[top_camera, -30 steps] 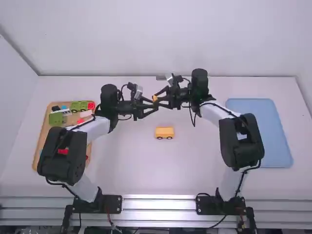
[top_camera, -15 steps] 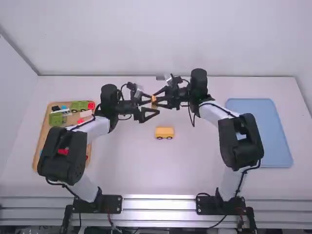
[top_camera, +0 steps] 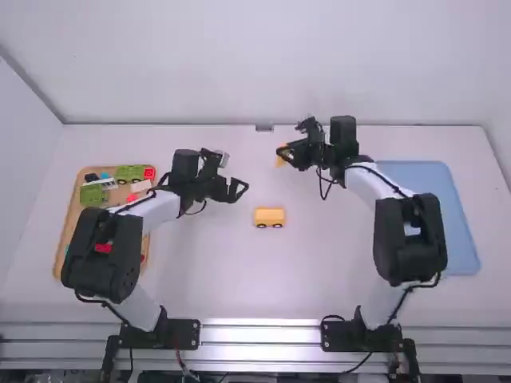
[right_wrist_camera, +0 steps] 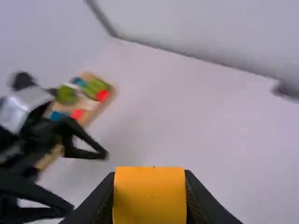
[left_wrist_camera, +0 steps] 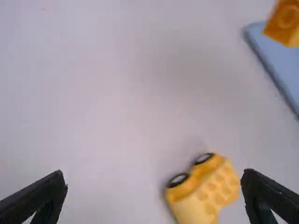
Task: Assemble lego blocks to make yellow taxi
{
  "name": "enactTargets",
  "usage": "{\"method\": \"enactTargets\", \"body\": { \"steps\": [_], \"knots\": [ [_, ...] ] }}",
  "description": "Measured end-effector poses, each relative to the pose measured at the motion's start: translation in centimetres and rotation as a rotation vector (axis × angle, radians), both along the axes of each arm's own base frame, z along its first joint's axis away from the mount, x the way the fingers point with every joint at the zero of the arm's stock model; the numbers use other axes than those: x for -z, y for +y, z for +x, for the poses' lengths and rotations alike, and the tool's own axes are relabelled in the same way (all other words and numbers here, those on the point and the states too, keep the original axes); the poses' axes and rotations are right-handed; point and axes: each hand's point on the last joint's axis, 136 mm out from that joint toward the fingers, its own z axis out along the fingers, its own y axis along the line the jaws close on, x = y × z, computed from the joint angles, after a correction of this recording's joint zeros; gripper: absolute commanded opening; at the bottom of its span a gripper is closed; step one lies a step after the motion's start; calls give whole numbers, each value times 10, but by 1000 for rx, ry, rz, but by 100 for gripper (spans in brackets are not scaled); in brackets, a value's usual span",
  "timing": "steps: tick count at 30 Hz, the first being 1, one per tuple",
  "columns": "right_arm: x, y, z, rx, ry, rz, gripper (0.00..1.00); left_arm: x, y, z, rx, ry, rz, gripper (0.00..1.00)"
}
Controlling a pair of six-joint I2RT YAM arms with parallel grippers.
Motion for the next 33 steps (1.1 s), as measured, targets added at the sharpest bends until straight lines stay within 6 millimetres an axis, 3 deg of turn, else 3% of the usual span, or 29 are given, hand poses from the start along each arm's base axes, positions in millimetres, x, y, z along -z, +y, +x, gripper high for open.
{"method": "enactTargets", "body": {
  "steps": [4,6,9,11,14,16,20,23,24,28,30,32,33],
  "knots": [
    [3,-3,-16,60,-2,-216,14,4,21,5,-100,2,94,99],
    [12,-5,-25,70,31,-318,14,-7,35,6,-166,-17,153,99],
    [31,-13,-40,81,95,-435,13,-36,55,1,-256,-65,221,99],
    [42,-20,-49,89,133,-503,13,-69,71,-7,-326,-123,260,99],
    [51,-26,-61,87,175,-566,9,-108,90,-24,-409,-194,298,99],
    [53,-26,-64,77,176,-586,8,-123,98,-34,-447,-218,317,99],
    [52,-12,-66,31,124,-611,8,-159,117,-60,-529,-287,342,99],
    [48,11,-72,-51,59,-609,7,-182,125,-75,-576,-379,325,99],
    [48,11,-72,-51,59,-609,7,-183,126,-76,-579,-387,324,99],
    [37,42,-81,-168,1,-611,6,-175,137,-93,-635,-459,325,99],
    [30,67,-80,-261,-30,-629,6,-152,143,-106,-655,-465,338,99],
    [30,77,-81,-302,-33,-645,6,-142,145,-113,-659,-460,343,99],
    [33,91,-81,-361,-37,-666,6,-136,148,-119,-669,-462,347,99]
  ]
}}
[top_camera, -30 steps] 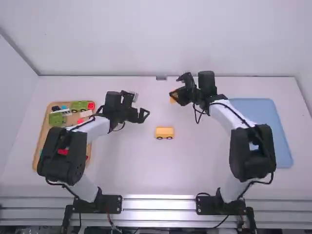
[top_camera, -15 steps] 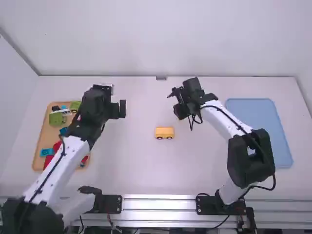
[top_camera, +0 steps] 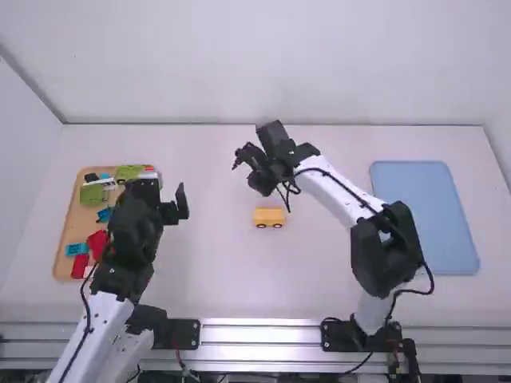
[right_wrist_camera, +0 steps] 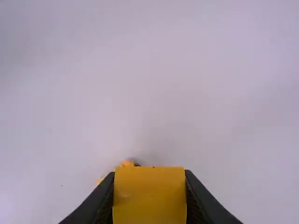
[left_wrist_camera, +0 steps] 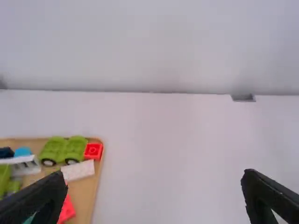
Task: Assemble lego blocks to make yellow taxi
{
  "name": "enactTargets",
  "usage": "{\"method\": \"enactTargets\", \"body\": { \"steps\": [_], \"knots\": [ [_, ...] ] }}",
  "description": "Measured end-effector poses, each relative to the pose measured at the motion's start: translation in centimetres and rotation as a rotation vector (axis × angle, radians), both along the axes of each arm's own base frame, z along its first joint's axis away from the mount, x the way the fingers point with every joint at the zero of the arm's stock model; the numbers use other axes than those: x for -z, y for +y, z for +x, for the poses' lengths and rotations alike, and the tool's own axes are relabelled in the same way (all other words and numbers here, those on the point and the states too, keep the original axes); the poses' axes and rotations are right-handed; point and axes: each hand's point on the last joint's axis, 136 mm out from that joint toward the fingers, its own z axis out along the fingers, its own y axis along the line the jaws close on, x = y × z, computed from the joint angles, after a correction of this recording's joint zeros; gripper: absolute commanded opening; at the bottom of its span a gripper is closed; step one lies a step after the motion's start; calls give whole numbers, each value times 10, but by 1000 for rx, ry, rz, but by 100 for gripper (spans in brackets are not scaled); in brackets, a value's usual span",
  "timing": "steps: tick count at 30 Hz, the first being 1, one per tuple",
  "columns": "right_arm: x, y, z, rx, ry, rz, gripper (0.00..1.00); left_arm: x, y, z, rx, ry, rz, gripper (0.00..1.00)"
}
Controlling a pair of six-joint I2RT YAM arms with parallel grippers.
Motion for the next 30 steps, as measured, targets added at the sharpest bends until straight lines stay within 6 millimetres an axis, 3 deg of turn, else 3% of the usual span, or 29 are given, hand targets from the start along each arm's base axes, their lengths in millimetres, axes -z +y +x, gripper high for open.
{"method": "enactTargets", "body": {
  "steps": [2,6,12,17,24,26,30],
  "knots": [
    [8,12,-4,-57,23,-33,6,2,4,-7,-15,-10,3,99],
    [42,42,-23,-235,105,-144,7,-12,16,-24,-73,-61,13,99],
    [84,60,-39,-370,139,-285,6,-11,26,-32,-122,-56,29,99],
    [108,65,-45,-416,130,-380,6,-10,28,-33,-136,-52,34,99],
    [125,59,-47,-430,146,-420,8,-10,28,-33,-136,-51,34,99],
    [126,59,-47,-432,151,-418,13,-10,28,-33,-136,-49,35,99],
    [125,60,-46,-432,149,-410,34,-8,28,-34,-136,-41,36,99]
  ]
}}
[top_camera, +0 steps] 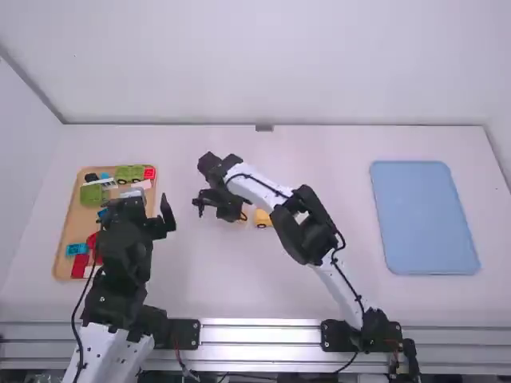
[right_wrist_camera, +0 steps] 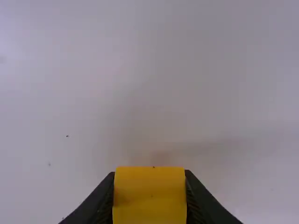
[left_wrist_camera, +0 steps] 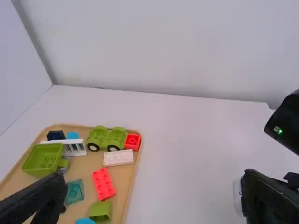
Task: Assemble lego blocks to make yellow taxi
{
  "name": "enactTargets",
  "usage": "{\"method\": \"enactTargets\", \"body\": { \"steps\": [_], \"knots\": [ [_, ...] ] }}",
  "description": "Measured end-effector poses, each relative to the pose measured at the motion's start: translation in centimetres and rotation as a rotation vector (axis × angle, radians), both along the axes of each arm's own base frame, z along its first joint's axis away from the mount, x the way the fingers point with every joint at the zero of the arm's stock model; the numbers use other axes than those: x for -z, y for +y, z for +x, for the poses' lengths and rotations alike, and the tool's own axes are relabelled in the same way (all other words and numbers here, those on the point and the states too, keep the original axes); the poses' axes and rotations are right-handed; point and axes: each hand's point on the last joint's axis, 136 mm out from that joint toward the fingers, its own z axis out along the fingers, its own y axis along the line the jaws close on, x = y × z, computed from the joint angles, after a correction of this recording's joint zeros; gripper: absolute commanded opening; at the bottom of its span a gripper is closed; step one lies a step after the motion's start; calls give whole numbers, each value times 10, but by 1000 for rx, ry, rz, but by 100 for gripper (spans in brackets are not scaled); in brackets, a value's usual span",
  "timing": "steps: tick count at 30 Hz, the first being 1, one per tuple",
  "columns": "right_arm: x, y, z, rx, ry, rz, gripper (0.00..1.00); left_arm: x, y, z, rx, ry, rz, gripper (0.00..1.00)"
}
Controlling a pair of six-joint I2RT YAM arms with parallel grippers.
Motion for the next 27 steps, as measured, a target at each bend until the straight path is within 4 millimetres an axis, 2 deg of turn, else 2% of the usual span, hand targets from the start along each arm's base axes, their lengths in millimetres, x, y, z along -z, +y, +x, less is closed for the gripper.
{"method": "enactTargets", "body": {
  "steps": [1,3,7,10,12,16,19,23,25,26,27],
  "knots": [
    [0,0,0,0,1,-1,46,1,0,0,0,3,1,99],
    [0,0,0,-4,0,1,62,1,0,0,0,4,0,99],
    [0,1,-1,-3,3,4,79,1,0,0,0,3,0,99],
    [-2,3,-1,-1,11,14,99,1,0,0,-1,3,0,99],
    [-5,4,0,10,9,20,98,1,1,-1,-7,3,2,99],
    [-25,12,15,50,-18,67,98,3,3,-2,-17,12,1,99],
    [-43,10,29,87,-25,107,98,0,2,-1,-15,-3,-4,99],
    [-68,-4,50,149,-27,177,98,-14,-11,7,72,-52,18,99],
    [-86,-15,61,183,-30,223,98,-18,-19,13,122,-65,35,99],
    [-105,-24,71,210,-41,271,98,-14,-26,19,157,-53,46,99],
    [-115,-28,76,218,-47,299,98,-11,-29,23,174,-38,51,99]
  ]
}}
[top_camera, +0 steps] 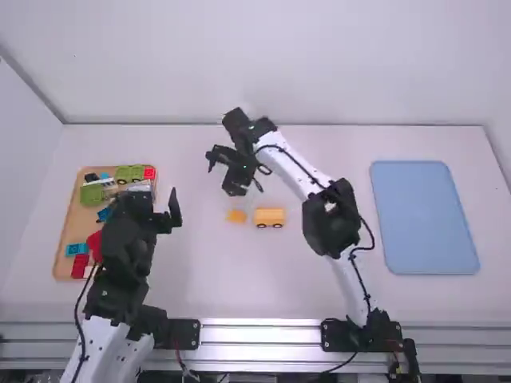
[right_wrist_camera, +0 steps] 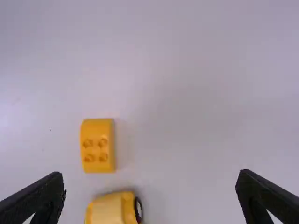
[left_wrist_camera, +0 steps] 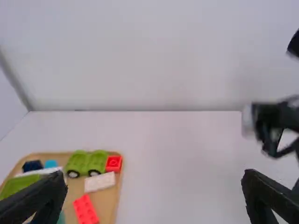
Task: Assemble lego blocks to make yellow taxi
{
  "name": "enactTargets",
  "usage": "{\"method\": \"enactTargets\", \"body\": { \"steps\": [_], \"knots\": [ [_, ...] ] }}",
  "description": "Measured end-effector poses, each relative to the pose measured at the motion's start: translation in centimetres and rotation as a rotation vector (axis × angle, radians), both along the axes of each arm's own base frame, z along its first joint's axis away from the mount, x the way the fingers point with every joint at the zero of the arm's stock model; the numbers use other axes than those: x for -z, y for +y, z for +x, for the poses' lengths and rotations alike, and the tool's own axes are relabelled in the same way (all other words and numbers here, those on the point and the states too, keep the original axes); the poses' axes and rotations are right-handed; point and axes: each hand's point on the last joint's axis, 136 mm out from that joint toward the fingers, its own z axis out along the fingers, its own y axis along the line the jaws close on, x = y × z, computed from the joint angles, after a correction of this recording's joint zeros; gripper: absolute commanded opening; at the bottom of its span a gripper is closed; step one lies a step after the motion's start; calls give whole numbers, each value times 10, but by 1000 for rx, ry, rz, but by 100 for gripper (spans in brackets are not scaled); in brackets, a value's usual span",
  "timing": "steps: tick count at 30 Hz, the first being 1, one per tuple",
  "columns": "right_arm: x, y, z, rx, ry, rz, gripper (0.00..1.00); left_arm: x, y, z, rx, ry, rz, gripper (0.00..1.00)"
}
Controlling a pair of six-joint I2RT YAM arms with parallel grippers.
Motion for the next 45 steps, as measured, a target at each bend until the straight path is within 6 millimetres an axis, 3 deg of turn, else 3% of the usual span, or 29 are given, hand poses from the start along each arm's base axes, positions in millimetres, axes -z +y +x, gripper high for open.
{"method": "enactTargets", "body": {
  "steps": [2,5,8,10,14,17,22,28,35,39,42,45],
  "knots": [
    [-33,-16,14,25,-42,94,98,14,-9,13,53,64,22,99],
    [-67,-39,28,73,-109,194,98,25,-21,32,125,142,44,99],
    [-82,-63,38,140,-174,261,98,29,-36,55,219,204,71,99],
    [-82,-80,37,186,-200,291,98,32,-51,74,315,244,98,99],
    [-60,-110,19,257,-244,340,98,50,-90,105,584,332,167,99],
    [-49,-127,0,288,-273,361,98,70,-112,114,760,399,191,99],
    [-54,-156,-29,322,-415,431,98,117,-144,96,1152,506,265,99],
    [-53,-171,-47,385,-492,505,98,148,-157,74,1410,466,328,99],
    [-36,-189,-52,507,-437,530,98,176,-164,88,1474,381,353,99],
    [-35,-191,-51,534,-420,537,98,204,-164,73,1535,431,312,85],
    [-35,-189,-52,534,-414,542,98,218,-157,63,1567,436,305,83],
    [-35,-185,-54,525,-409,545,98,218,-147,66,1553,387,299,84]
  ]
}}
